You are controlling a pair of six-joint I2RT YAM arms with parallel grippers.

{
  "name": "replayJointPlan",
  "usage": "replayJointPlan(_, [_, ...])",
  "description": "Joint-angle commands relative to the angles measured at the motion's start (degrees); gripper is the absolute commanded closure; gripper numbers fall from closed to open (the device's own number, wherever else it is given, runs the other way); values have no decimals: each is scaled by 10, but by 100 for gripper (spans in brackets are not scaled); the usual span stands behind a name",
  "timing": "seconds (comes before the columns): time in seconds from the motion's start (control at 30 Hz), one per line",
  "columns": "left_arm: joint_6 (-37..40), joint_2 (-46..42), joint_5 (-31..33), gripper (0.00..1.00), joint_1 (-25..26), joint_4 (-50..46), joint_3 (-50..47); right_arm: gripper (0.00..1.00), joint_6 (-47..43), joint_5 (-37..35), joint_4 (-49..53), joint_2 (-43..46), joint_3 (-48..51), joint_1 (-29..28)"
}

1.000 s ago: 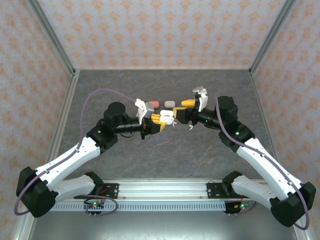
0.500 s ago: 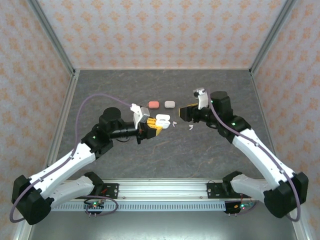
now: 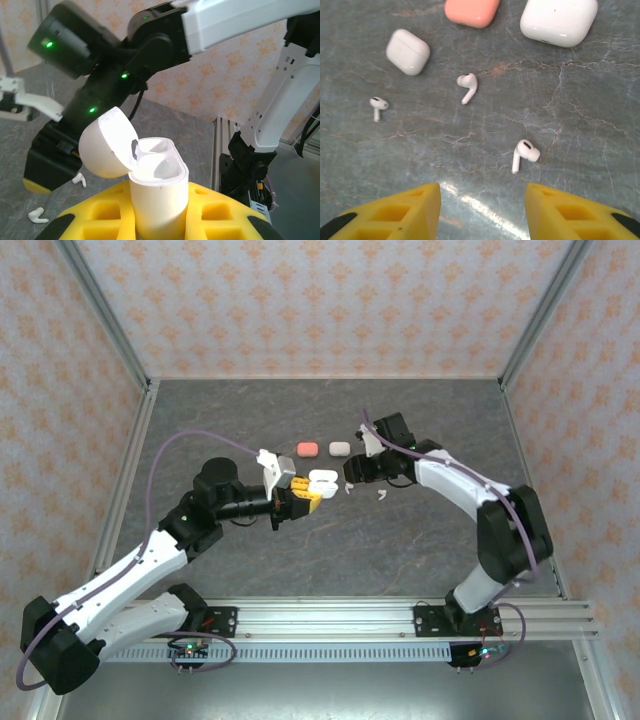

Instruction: Insert wireless bluetooth earbuds into charging case

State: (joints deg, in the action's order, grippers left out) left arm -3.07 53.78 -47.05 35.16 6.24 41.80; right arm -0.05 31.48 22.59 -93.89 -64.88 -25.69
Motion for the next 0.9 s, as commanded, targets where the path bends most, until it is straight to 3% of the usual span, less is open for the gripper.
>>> replayJointPlan(0.0, [3,1,8,100,3,7,-1,57,-16,16,-14,-50,-32,0])
replayJointPlan(0.4, [7,5,11,100,2,0,3,61,-58,-13,35,-195,-136,-12])
replayJointPlan(0.87, [11,7,19,100,3,-13,6,62,-84,-20,111,-215,-139,-18])
